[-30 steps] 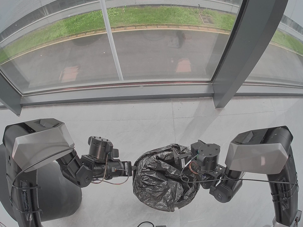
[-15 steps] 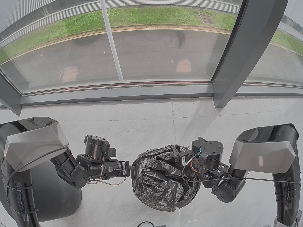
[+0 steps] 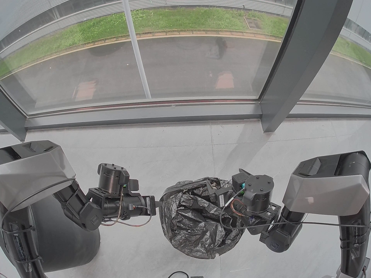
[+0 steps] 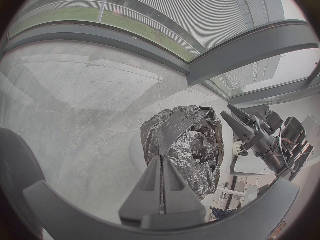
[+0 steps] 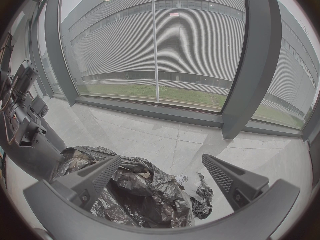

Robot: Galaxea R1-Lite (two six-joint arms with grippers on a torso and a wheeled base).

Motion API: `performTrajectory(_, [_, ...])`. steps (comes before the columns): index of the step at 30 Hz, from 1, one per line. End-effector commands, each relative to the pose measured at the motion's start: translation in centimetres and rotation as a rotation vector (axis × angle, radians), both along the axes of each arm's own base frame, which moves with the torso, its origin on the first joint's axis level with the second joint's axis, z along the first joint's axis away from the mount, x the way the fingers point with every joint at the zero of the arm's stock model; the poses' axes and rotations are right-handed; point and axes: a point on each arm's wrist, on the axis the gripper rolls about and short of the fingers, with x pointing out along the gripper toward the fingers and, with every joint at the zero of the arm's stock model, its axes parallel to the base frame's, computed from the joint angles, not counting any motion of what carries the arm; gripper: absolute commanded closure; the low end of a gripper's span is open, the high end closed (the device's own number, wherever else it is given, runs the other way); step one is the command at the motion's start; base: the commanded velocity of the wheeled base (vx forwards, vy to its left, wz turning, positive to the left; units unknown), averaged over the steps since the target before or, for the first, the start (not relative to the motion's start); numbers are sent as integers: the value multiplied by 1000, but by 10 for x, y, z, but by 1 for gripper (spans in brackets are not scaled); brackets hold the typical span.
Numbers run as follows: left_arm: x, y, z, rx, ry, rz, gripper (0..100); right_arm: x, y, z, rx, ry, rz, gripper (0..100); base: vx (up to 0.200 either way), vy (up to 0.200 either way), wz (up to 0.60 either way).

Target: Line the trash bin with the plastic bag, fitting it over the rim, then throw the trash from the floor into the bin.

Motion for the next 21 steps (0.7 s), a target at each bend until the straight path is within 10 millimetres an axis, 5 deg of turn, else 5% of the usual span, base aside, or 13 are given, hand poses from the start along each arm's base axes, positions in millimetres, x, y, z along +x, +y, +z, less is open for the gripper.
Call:
performTrajectory(1, [0,0,3,-1,-4,7,100,-1,1,0,1,-1,3,0,0,0,0])
performTrajectory(6, [-1,2,2,4,-4,13,100,-1,0,1,2,-2,2,0,0,0,0])
performTrajectory(7, [-1,2,2,6,-3,12,0,-1,0,1,2,-2,2,0,0,0,0])
performTrajectory(21, [-3,3,7,3,-12,13,0,2,0,0,4,-6,-4,0,0,0,0])
